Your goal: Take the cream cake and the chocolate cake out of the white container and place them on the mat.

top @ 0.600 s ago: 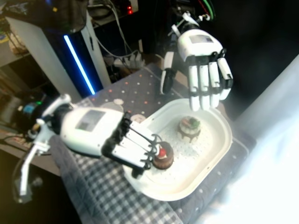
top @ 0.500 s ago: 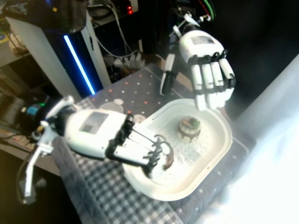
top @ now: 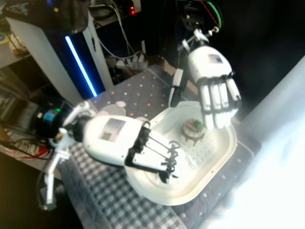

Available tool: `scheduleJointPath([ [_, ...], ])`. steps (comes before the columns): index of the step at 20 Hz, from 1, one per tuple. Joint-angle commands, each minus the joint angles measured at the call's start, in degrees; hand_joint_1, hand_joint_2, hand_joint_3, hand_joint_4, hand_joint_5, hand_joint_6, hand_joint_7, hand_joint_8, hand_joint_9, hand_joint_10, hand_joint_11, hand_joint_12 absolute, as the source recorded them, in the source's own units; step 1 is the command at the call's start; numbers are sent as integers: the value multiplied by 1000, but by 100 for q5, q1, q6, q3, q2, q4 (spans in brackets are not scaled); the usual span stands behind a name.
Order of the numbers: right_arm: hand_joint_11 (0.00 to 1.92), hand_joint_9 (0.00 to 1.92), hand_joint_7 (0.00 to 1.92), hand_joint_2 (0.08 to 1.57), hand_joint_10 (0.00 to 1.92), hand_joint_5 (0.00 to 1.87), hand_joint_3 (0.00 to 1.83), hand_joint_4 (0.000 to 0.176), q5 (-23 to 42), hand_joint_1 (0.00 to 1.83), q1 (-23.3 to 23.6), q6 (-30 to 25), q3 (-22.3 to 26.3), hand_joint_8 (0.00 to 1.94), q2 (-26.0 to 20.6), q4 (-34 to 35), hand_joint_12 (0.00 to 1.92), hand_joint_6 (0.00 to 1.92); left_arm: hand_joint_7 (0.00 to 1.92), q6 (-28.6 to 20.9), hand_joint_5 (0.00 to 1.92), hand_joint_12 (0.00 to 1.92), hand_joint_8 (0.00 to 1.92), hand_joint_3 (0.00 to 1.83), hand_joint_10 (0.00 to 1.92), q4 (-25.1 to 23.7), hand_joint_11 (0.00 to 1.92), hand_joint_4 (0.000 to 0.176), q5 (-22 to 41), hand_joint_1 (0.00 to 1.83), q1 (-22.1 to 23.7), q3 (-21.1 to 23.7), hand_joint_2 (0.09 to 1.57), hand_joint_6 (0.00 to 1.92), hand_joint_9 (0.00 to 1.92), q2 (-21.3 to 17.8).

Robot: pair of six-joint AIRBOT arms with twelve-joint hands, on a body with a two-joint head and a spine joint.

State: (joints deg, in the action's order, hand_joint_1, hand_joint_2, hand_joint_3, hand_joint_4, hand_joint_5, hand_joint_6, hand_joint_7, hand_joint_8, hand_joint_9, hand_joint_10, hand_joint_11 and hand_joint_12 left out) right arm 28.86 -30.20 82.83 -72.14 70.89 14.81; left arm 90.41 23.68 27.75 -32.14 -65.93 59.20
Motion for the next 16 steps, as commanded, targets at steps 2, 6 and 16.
scheduleJointPath([
  [2, 0, 352, 369, 799, 0, 408, 1, 0, 545, 876, 106, 34, -61, 0, 91, -26, 1143, 0, 290, -4, 253, 1292, 6, 2, 31, 17, 29, 0, 389, 727, 90, -127, 834, 1, 391, 94],
  [6, 0, 414, 388, 810, 16, 416, 3, 0, 479, 858, 107, 34, -136, 3, 214, 35, 1197, 2, 293, -4, 251, 1335, 3, 0, 24, 136, 0, 0, 166, 780, 86, -343, 820, 1, 396, 270],
  [16, 53, 463, 417, 803, 17, 445, 0, 0, 204, 771, 106, 34, -404, 4, 508, 249, 1257, 7, 355, -5, 290, 1303, 23, 0, 32, 427, 0, 0, -139, 840, 33, -706, 818, 9, 434, 532],
])
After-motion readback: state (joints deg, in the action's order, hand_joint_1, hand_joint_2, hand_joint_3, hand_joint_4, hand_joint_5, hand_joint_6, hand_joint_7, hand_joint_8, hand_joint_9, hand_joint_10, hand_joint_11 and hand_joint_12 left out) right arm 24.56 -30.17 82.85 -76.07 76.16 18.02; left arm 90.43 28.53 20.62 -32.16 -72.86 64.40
